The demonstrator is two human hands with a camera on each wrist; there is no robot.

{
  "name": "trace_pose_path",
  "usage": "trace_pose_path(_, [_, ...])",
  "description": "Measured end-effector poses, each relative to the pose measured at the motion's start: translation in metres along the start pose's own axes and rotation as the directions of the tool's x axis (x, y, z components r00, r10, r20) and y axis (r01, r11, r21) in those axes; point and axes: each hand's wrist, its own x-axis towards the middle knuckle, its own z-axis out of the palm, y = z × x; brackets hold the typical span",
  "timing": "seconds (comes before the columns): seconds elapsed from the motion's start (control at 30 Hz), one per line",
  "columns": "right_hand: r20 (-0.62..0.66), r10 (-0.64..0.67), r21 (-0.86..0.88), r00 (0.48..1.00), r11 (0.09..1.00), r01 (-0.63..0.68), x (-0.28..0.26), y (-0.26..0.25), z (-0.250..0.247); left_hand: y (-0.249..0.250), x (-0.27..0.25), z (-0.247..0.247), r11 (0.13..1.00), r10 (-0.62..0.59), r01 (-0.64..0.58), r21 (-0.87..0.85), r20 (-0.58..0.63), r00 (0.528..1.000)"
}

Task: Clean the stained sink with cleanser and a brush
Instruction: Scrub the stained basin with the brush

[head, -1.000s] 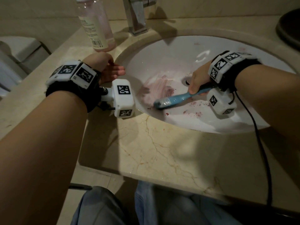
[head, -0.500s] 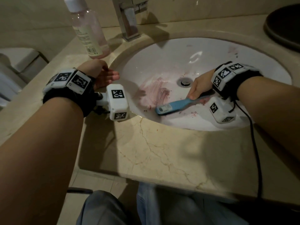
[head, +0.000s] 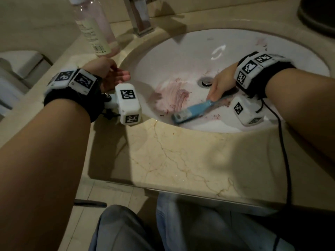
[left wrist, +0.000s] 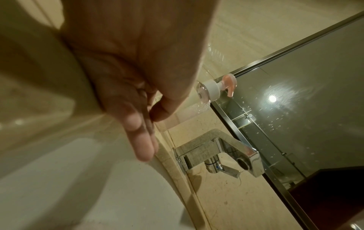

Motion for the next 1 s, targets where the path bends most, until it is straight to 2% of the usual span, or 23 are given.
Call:
trace_pose_path(0.03, [0.096, 0.005, 0.025, 0.995, 1.000, -0.007, -0.001, -0.005, 0.002, 0.000, 0.001, 0.000, 1.000, -0.001, 0.001, -0.007, 0.003, 1.000])
trace_pose_path(0.07, [0.088, 0.005, 0.043, 0.996, 0.999, -0.009, -0.001, -0.009, 0.004, 0.000, 0.001, -0.001, 1.000, -0.003, 0.003, -0.007, 0.002, 1.000])
trace_pose_path(0.17, [-0.125, -0.028, -0.063, 0.992, 0.998, 0.020, 0.005, -0.017, 0.002, 0.000, 0.000, 0.000, 1.000, 0.001, -0.001, 0.008, -0.001, 1.000])
trace_pose_path(0.23, [-0.260, -0.050, -0.131, 0.964, 0.991, 0.016, 0.007, -0.019, 0.001, 0.001, -0.001, 0.001, 1.000, 0.004, -0.004, 0.003, 0.000, 1.000])
trace_pose_path(0.3, [-0.353, -0.083, -0.127, 0.932, 0.991, 0.040, 0.007, -0.021, 0.001, 0.001, -0.001, 0.001, 1.000, 0.006, -0.006, 0.006, 0.000, 1.000])
trace_pose_path(0.37, [-0.312, -0.139, -0.125, 0.940, 0.987, 0.104, 0.006, -0.021, 0.001, 0.000, 0.001, 0.001, 1.000, 0.008, -0.008, 0.010, -0.001, 1.000])
trace_pose_path(0.5, [-0.014, -0.184, -0.158, 0.983, 0.971, 0.179, -0.006, -0.032, 0.004, 0.001, 0.002, 0.001, 1.000, 0.004, -0.004, 0.010, -0.004, 1.000])
trace_pose_path(0.57, [-0.005, -0.175, -0.150, 0.985, 0.974, 0.172, -0.006, -0.035, 0.004, 0.000, 0.002, 0.000, 1.000, 0.001, -0.001, 0.012, -0.001, 1.000])
trace_pose_path(0.67, [-0.132, -0.147, -0.186, 0.980, 0.975, 0.121, -0.001, -0.032, 0.004, 0.001, 0.002, -0.001, 1.000, -0.005, 0.005, -0.003, 0.000, 1.000])
trace_pose_path(0.77, [-0.312, -0.074, -0.239, 0.947, 0.971, -0.004, 0.001, -0.033, 0.005, 0.001, 0.001, -0.002, 1.000, -0.008, 0.008, -0.003, -0.007, 1.000])
trace_pose_path(0.83, [-0.348, -0.059, -0.255, 0.936, 0.966, -0.034, -0.001, -0.033, 0.004, 0.001, -0.002, -0.001, 1.000, -0.002, 0.002, -0.005, -0.012, 1.000])
trace_pose_path(0.9, [-0.242, -0.094, -0.236, 0.966, 0.971, 0.035, -0.004, -0.033, 0.004, 0.001, -0.004, 0.000, 1.000, 0.003, -0.003, 0.000, -0.009, 1.000])
trace_pose_path(1.0, [0.060, -0.128, -0.152, 0.990, 0.979, 0.136, -0.009, -0.038, 0.007, 0.001, -0.004, 0.000, 1.000, 0.001, -0.001, -0.007, -0.004, 1.000])
